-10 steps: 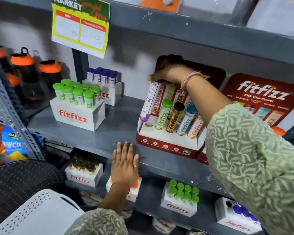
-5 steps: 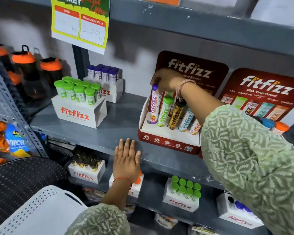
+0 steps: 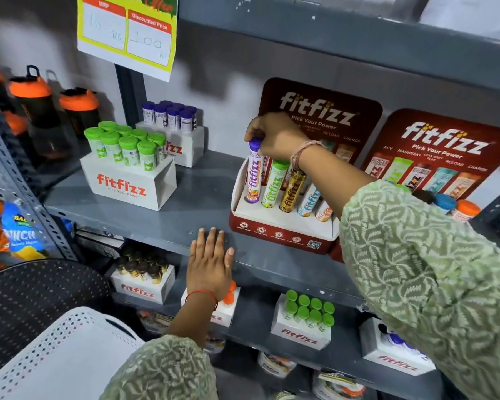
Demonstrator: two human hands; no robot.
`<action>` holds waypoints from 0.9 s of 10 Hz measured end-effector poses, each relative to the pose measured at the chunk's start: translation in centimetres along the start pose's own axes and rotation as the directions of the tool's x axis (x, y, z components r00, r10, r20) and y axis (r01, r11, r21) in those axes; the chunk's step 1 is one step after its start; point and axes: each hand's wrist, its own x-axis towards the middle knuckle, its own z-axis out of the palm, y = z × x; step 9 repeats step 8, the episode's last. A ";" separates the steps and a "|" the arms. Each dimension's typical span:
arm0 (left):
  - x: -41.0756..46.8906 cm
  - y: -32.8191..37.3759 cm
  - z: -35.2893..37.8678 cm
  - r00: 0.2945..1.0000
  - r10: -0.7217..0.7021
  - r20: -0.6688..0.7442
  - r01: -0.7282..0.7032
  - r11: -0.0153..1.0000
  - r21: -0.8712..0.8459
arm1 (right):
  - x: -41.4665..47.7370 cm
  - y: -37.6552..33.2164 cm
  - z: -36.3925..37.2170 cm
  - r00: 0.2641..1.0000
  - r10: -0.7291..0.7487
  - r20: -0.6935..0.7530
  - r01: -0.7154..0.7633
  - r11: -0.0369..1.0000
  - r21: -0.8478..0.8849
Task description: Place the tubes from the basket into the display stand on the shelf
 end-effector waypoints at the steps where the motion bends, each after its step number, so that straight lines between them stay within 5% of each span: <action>1: 0.0 0.0 -0.2 1.000 -0.001 0.019 0.001 1.000 0.018 | -0.1 0.2 0.1 1.000 0.014 -0.018 -0.014 1.000 -0.003; 9: 0.1 -0.9 -0.6 0.988 0.072 0.137 -0.074 0.997 0.013 | -1.8 0.7 2.2 0.988 0.140 -0.066 -0.143 0.989 -0.031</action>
